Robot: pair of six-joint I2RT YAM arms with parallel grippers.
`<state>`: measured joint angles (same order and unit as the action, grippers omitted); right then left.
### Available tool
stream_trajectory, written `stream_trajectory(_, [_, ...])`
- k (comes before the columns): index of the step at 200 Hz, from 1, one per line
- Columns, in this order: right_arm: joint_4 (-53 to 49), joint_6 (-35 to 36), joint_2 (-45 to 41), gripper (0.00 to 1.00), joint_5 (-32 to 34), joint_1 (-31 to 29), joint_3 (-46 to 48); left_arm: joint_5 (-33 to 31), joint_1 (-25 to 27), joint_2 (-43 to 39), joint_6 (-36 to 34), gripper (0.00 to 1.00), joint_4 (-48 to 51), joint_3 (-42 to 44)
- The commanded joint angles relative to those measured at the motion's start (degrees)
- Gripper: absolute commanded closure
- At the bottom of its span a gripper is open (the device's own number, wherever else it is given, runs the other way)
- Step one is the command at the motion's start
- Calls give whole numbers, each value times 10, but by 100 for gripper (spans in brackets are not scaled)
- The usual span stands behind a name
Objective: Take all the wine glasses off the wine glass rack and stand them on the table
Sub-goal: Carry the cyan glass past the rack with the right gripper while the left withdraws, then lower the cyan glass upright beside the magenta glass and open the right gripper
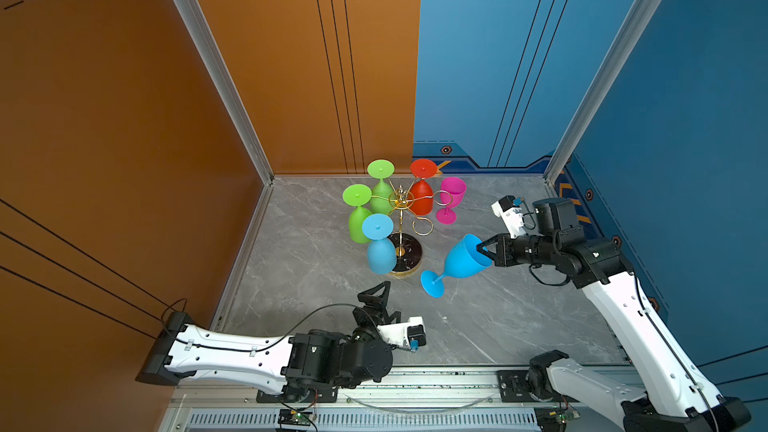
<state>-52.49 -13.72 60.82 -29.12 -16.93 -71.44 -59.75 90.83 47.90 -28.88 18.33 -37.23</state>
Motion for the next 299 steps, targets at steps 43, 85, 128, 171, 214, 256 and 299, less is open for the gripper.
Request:
stream_trajectory(43, [-34,20,24,100,175,6,-31,41,-96,-51,202,2,114,-71])
stream_trajectory(85, [-34,27,64,100,283,7,-73,70,-206,-71,287,0,160,-96])
stream_trajectory(128, [-32,41,133,100,371,16,-124,97,-289,-72,322,2,167,-104])
stream_trajectory(171, [-12,54,217,100,396,44,-181,145,-375,-62,348,2,183,-117])
stream_trajectory(214, [32,42,286,100,362,92,-221,206,-456,-48,366,2,176,-121])
stream_trajectory(256, [75,17,355,100,346,118,-252,267,-540,-43,383,2,155,-115])
stream_trajectory(299, [80,11,435,100,359,120,-311,316,-597,-32,391,2,140,-113])
